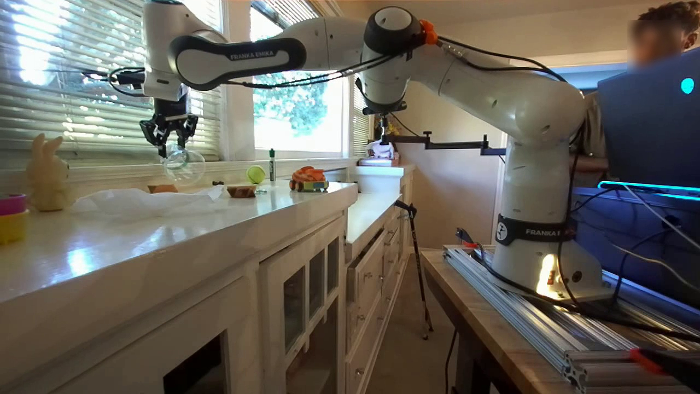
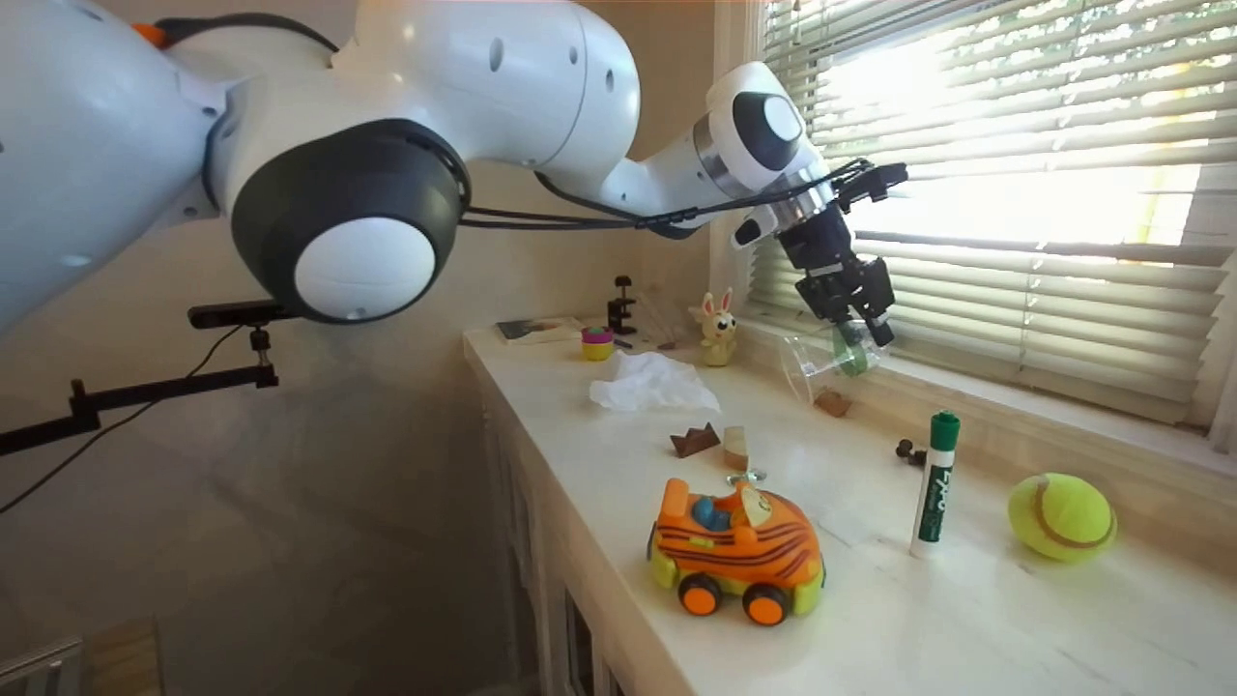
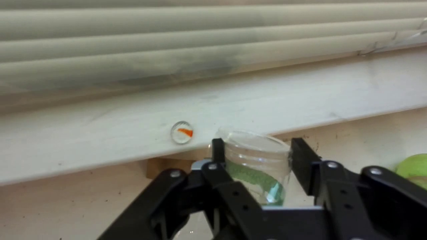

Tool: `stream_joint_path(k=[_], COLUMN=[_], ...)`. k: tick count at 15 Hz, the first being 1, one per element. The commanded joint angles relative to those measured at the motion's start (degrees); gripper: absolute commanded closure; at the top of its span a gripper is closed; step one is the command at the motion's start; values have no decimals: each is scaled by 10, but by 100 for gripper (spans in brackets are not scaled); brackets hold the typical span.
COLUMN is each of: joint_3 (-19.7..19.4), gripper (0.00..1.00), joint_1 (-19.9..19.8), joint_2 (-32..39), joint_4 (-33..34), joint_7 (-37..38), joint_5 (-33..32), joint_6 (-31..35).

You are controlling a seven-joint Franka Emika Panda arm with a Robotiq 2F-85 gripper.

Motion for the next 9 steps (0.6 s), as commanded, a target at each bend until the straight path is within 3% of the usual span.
stream_joint_path(k=[1,4,5,9], joint_3=[17,17,-97,-231], gripper=[53,55,57,55], joint_1=[-12,-15,27,91], joint_2=[-40,-58,-101,-153], joint_4=[-58,-82,-94,-127], joint_7=[21,44,38,16], joint_5=[15,1,89,222], joint_6=[-27,-27,12,26])
